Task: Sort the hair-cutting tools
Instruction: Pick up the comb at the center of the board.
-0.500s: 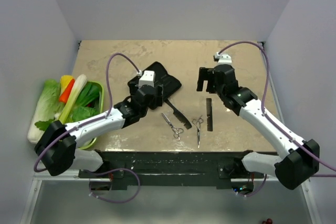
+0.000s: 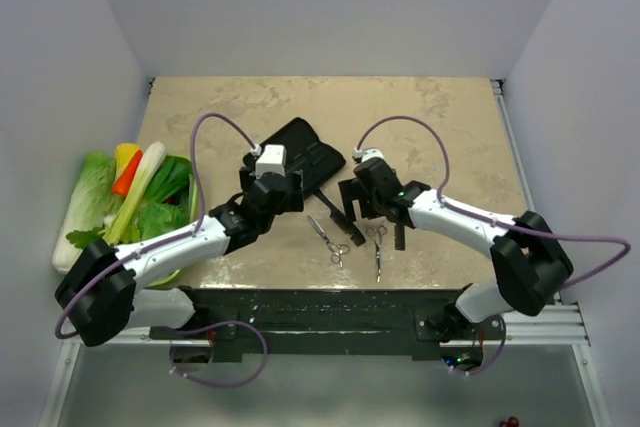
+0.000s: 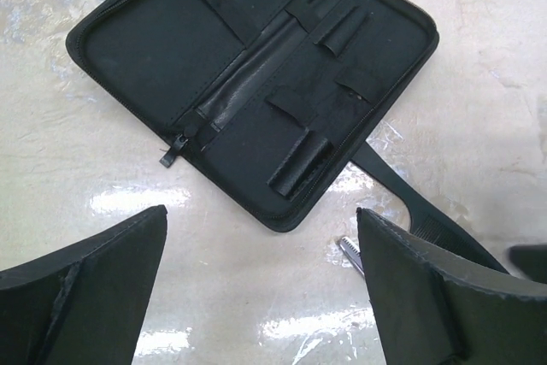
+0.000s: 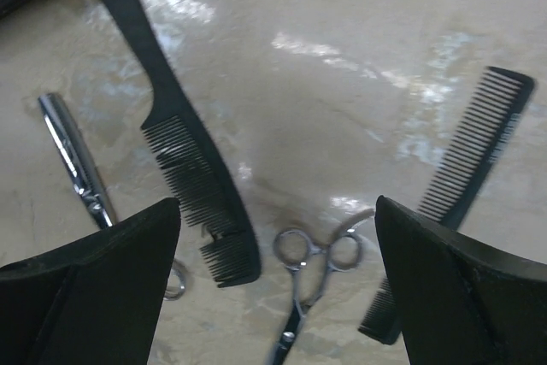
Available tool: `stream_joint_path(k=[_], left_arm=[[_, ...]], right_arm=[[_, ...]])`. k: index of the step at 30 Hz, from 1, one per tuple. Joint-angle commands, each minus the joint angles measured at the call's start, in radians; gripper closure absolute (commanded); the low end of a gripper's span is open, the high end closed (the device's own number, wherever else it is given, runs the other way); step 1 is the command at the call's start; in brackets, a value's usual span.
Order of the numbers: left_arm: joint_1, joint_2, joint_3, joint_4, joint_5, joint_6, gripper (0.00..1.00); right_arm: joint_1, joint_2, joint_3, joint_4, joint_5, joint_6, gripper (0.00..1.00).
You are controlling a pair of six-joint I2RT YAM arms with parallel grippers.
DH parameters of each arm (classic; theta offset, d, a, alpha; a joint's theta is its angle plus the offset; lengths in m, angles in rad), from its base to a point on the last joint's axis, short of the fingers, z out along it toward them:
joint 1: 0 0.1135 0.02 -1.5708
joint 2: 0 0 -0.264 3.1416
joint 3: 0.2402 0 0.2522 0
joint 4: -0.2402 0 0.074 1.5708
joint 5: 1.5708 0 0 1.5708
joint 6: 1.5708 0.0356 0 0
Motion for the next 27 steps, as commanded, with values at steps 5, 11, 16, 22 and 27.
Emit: stream_joint_path(k=[5,11,16,22,27], left_arm=[[-0.004,-0.066,-0.046,0.062,0.035,-0.032,0.04],[-0.004,-0.085,-0.066,0.069,0.039,-0.032,0.04],[-0.004,-0.102,-0.077,0.071,0.039,-0.029,0.04],[-0.004,-0.107,-0.075,0.066,0.035,-0.022,0.04],[-0.004,-0.109,-0.074,0.059,0.032,-0.021,0.04]], right_arm=[[0.104,0.139,0.075,0.098,-0.003,0.041,0.01],[0.110,0.205,0.088,0.121,0.007,0.039,0.03],[0.132,0.257,0.086,0.141,-0.015,0.045,0.06],[0.175,0.288,0.085,0.135,0.002,0.052,0.12],[0.183,0.289,0.056,0.132,0.031,0.070,0.18]])
